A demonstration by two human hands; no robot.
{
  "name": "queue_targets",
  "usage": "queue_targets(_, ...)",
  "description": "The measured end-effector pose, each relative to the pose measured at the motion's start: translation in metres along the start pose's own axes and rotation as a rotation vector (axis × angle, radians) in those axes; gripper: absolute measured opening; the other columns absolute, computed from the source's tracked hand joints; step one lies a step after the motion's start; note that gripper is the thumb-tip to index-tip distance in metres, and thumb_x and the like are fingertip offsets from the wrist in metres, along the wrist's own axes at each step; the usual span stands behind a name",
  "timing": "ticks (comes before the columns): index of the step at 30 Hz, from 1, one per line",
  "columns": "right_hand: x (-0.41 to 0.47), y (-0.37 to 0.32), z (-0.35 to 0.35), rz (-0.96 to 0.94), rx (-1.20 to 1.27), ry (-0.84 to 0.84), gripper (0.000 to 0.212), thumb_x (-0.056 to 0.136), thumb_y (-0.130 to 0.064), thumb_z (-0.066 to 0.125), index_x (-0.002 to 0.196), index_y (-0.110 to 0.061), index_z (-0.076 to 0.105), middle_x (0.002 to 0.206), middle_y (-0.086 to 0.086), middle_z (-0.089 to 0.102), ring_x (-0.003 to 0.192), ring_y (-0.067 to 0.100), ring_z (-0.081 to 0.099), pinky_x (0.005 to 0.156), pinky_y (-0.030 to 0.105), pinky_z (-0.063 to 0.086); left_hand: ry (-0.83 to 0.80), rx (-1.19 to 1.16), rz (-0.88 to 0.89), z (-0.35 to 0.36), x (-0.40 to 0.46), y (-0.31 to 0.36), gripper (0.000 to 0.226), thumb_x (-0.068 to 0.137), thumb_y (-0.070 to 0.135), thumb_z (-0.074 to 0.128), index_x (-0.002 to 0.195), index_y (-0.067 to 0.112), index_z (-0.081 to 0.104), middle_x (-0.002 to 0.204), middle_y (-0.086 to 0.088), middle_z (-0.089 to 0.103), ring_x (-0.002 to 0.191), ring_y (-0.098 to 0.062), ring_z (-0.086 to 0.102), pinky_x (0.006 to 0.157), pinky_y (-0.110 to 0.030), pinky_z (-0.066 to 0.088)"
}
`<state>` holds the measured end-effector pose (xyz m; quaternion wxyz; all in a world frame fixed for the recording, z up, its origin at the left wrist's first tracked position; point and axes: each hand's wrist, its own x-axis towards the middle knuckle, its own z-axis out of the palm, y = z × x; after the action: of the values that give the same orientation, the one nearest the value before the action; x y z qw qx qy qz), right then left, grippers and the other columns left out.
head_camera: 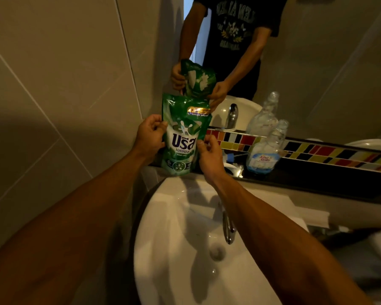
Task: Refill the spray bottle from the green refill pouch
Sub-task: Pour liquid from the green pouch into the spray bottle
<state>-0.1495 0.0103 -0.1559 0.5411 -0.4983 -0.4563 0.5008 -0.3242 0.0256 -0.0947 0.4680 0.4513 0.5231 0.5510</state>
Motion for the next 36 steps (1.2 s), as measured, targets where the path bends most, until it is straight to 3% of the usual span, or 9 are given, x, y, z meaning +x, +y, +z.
queue_targets(2, -0.013, -0.009, -0.011, 0.009, 0.008, 0.019, 0.013, 0.111, -0.020, 0.046, 0.117, -0.013, 0.055, 0.117, 0.010, 0.072, 0.105, 0.020, 0.073, 0.084, 0.039, 0.064, -0.018, -0.015, -0.021, 0.013, -0.011, 0.009, 0.008, 0.102, 0.014, 0.051, 0.101, 0.017, 0.057, 0.090, 0.009, 0.070, 0.076, -0.005, 0.069, 0.057, -0.026, 0.056)
queue_targets(5, -0.032, -0.021, -0.030, 0.012, 0.056, 0.064, 0.014, 0.111, -0.021, 0.045, 0.116, -0.023, 0.057, 0.115, 0.001, 0.074, 0.094, 0.009, 0.077, 0.071, 0.028, 0.064, -0.052, -0.023, -0.028, 0.033, -0.028, 0.022, 0.009, 0.101, 0.014, 0.051, 0.108, 0.016, 0.058, 0.095, 0.005, 0.069, 0.078, -0.004, 0.067, 0.054, -0.024, 0.054)
queue_targets(10, -0.060, -0.039, -0.061, -0.003, 0.066, 0.157, 0.015, 0.110, -0.024, 0.046, 0.106, -0.032, 0.057, 0.090, -0.017, 0.077, 0.081, -0.002, 0.076, 0.063, 0.021, 0.061, -0.108, -0.047, -0.049, 0.070, -0.056, 0.043, 0.010, 0.102, 0.013, 0.050, 0.107, 0.017, 0.057, 0.099, 0.001, 0.067, 0.079, -0.010, 0.066, 0.054, -0.027, 0.055)
queue_targets(16, -0.074, -0.063, -0.099, -0.021, 0.099, 0.192, 0.013, 0.111, -0.030, 0.043, 0.108, -0.038, 0.053, 0.114, 0.005, 0.073, 0.102, 0.018, 0.074, 0.068, 0.024, 0.062, -0.174, -0.029, -0.081, 0.115, -0.077, 0.068, 0.013, 0.101, 0.014, 0.049, 0.105, 0.023, 0.058, 0.107, -0.002, 0.068, 0.089, -0.018, 0.067, 0.070, -0.043, 0.059)
queue_targets(21, -0.086, -0.077, -0.128, 0.003, 0.168, 0.070, 0.044, 0.112, -0.035, 0.043, 0.155, -0.041, 0.034, 0.130, -0.009, 0.067, 0.107, 0.001, 0.069, 0.074, 0.023, 0.059, -0.141, 0.010, -0.121, 0.145, -0.083, 0.080, 0.014, 0.099, 0.015, 0.052, 0.097, 0.026, 0.059, 0.101, -0.001, 0.069, 0.083, -0.019, 0.069, 0.062, -0.040, 0.058)
queue_targets(24, -0.088, -0.075, -0.140, -0.024, 0.186, -0.004, 0.060, 0.109, -0.028, 0.054, 0.160, -0.043, 0.026, 0.130, -0.012, 0.068, 0.102, -0.004, 0.073, 0.071, 0.017, 0.061, -0.092, 0.042, -0.146, 0.159, -0.084, 0.085, 0.015, 0.098, 0.014, 0.052, 0.093, 0.026, 0.057, 0.090, -0.001, 0.068, 0.070, -0.018, 0.068, 0.046, -0.031, 0.055)
queue_targets(28, -0.087, -0.072, -0.150, -0.027, 0.189, -0.065, 0.088, 0.102, -0.012, 0.065, 0.163, -0.049, 0.014, 0.145, 0.006, 0.064, 0.114, 0.010, 0.070, 0.076, 0.025, 0.064, -0.016, 0.115, -0.144, 0.174, -0.085, 0.089, 0.011, 0.099, 0.011, 0.051, 0.101, 0.020, 0.057, 0.083, -0.004, 0.064, 0.063, -0.018, 0.063, 0.035, -0.022, 0.046)
queue_targets(31, -0.083, -0.072, -0.150, -0.027, 0.169, -0.069, 0.094, 0.103, -0.009, 0.063, 0.165, -0.048, 0.005, 0.153, 0.009, 0.058, 0.129, 0.024, 0.066, 0.099, 0.048, 0.061, 0.024, 0.150, -0.123, 0.182, -0.086, 0.092, 0.013, 0.098, 0.007, 0.051, 0.099, 0.018, 0.057, 0.082, -0.004, 0.062, 0.061, -0.017, 0.059, 0.033, -0.017, 0.042)
queue_targets(36, -0.081, -0.073, -0.153, -0.005, 0.148, -0.089, 0.094, 0.104, -0.010, 0.060, 0.165, -0.049, -0.001, 0.156, 0.009, 0.055, 0.137, 0.032, 0.059, 0.109, 0.064, 0.051, 0.004, 0.216, -0.092, 0.190, -0.087, 0.101, 0.040, 0.094, -0.004, 0.052, 0.126, 0.018, 0.052, 0.103, -0.010, 0.062, 0.081, -0.026, 0.065, 0.066, -0.044, 0.059)
